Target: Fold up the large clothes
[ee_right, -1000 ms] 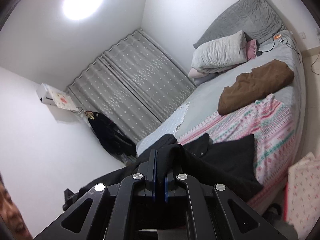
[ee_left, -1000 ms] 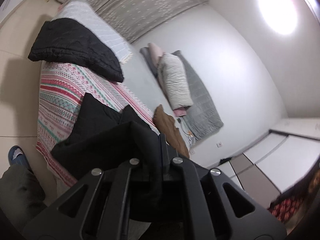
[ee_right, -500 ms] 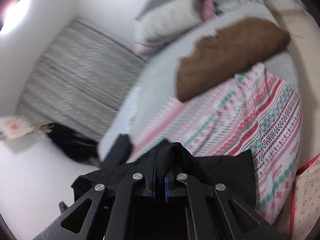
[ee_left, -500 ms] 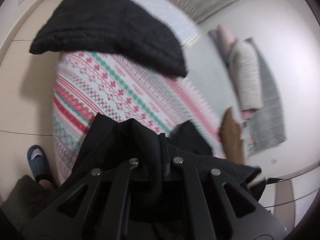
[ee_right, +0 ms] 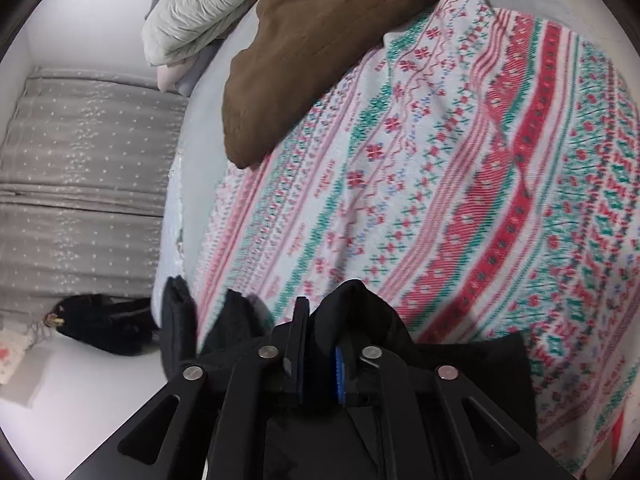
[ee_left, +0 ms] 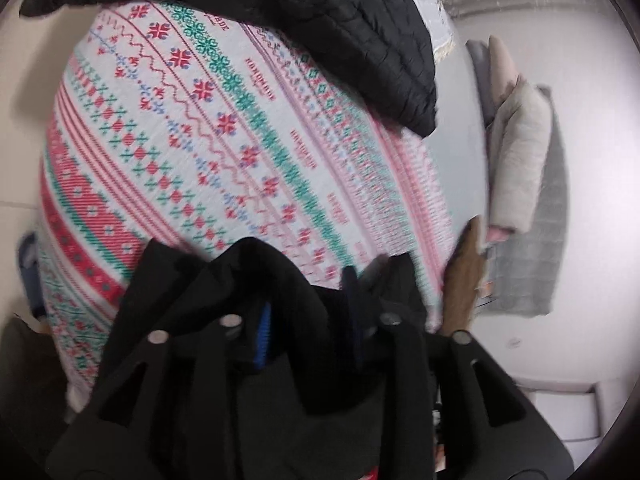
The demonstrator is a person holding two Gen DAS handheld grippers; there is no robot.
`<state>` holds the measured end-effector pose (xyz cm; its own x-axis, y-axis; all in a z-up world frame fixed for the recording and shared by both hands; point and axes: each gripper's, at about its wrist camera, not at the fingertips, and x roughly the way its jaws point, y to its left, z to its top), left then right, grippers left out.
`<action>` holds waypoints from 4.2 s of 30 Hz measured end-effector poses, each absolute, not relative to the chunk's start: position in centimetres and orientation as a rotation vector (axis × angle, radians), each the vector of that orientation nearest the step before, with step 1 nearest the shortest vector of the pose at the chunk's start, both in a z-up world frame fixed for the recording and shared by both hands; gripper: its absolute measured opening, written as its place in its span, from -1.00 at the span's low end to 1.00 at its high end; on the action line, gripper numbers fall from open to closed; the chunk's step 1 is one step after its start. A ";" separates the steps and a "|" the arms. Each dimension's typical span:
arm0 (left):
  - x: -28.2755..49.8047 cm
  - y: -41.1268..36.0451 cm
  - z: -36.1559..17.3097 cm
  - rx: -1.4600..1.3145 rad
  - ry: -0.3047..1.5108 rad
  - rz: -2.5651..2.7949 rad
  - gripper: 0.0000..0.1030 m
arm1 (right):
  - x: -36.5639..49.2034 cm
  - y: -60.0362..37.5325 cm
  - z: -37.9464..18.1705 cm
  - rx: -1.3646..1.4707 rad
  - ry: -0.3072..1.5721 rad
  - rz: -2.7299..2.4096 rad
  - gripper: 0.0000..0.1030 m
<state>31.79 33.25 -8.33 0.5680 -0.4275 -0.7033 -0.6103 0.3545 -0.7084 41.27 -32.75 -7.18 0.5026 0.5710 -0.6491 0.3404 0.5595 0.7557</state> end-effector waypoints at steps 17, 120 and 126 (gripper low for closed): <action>29.3 26.8 2.8 -0.785 0.783 0.076 0.09 | 37.3 -22.8 0.1 0.498 0.966 0.339 0.06; -0.9 4.3 0.3 -0.114 0.705 0.148 0.98 | -3.4 -11.3 4.9 0.012 0.633 0.094 1.00; -0.7 4.1 0.3 -0.114 0.706 0.146 0.98 | -3.2 -11.3 4.6 0.011 0.640 0.090 1.00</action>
